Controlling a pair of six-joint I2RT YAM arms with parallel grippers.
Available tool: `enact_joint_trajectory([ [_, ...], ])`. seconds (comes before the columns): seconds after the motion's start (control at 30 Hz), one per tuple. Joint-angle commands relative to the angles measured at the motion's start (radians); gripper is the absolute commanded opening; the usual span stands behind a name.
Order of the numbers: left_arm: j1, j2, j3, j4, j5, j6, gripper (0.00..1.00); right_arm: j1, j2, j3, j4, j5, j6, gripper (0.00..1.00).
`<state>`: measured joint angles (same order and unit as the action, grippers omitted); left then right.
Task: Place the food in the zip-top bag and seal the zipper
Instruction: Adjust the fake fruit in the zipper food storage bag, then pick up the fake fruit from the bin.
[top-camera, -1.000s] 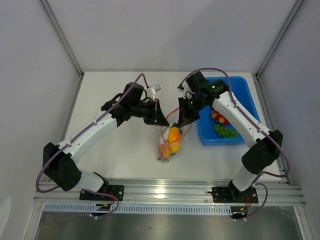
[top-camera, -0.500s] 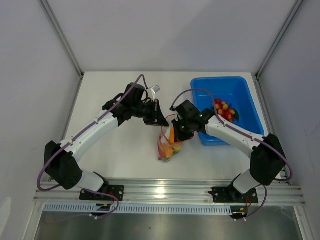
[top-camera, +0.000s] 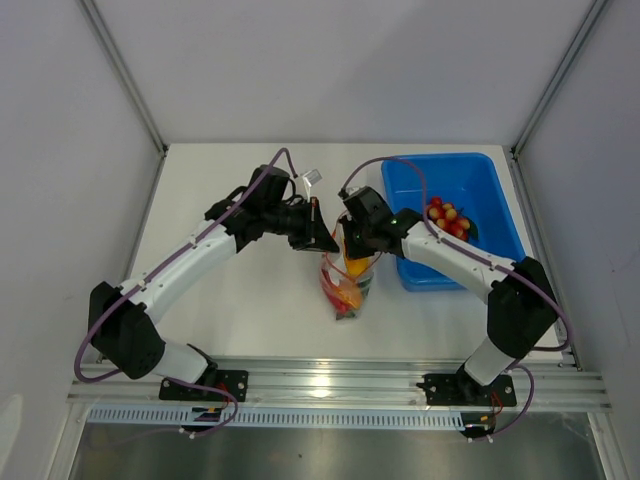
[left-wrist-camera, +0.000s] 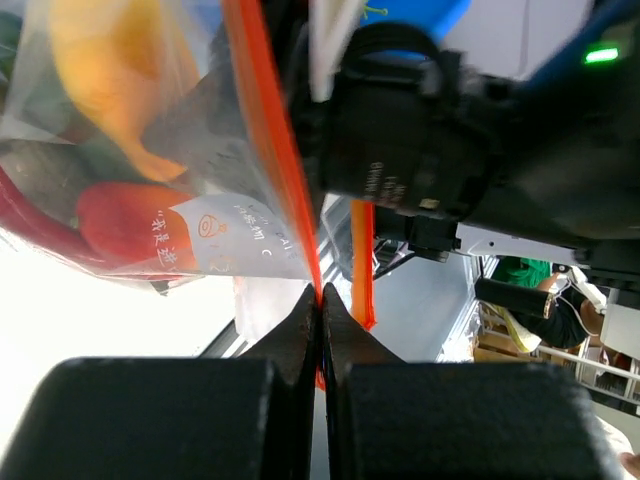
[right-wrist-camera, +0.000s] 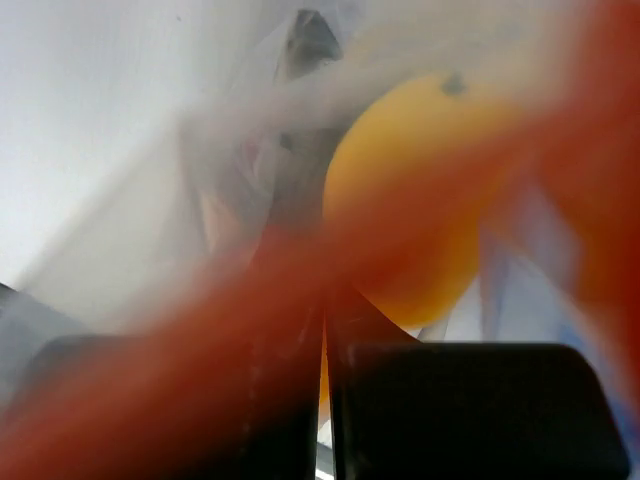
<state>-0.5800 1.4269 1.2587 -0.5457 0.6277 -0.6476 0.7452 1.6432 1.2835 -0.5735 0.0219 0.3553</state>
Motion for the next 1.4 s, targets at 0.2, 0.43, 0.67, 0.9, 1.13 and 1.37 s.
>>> enact_joint_trajectory([
  [0.2, 0.000, -0.005, 0.004, 0.027, 0.032, 0.000, 0.01, -0.053, -0.218, 0.172, -0.170, 0.024, 0.000, 0.01],
  [0.43, 0.002, 0.015, -0.002, 0.044, 0.033, 0.005, 0.00, -0.170, -0.325, 0.292, -0.324, 0.017, 0.027, 0.28],
  [0.67, 0.002, 0.015, -0.001, 0.043, 0.023, 0.009, 0.01, -0.433, -0.240, 0.396, -0.402, -0.039, 0.047, 1.00],
  [0.9, 0.000, 0.004, -0.007, 0.026, 0.003, 0.023, 0.00, -0.716, 0.087, 0.533, -0.643, -0.102, 0.054, 0.99],
  [1.13, 0.002, -0.013, -0.021, 0.007, -0.048, 0.048, 0.00, -0.796, 0.113, 0.398, -0.666, 0.131, 0.066, 0.99],
  [1.37, 0.006, 0.006, -0.027, -0.007, -0.072, 0.068, 0.01, -0.813, 0.044, 0.133, -0.620, 0.089, 0.105, 0.99],
])
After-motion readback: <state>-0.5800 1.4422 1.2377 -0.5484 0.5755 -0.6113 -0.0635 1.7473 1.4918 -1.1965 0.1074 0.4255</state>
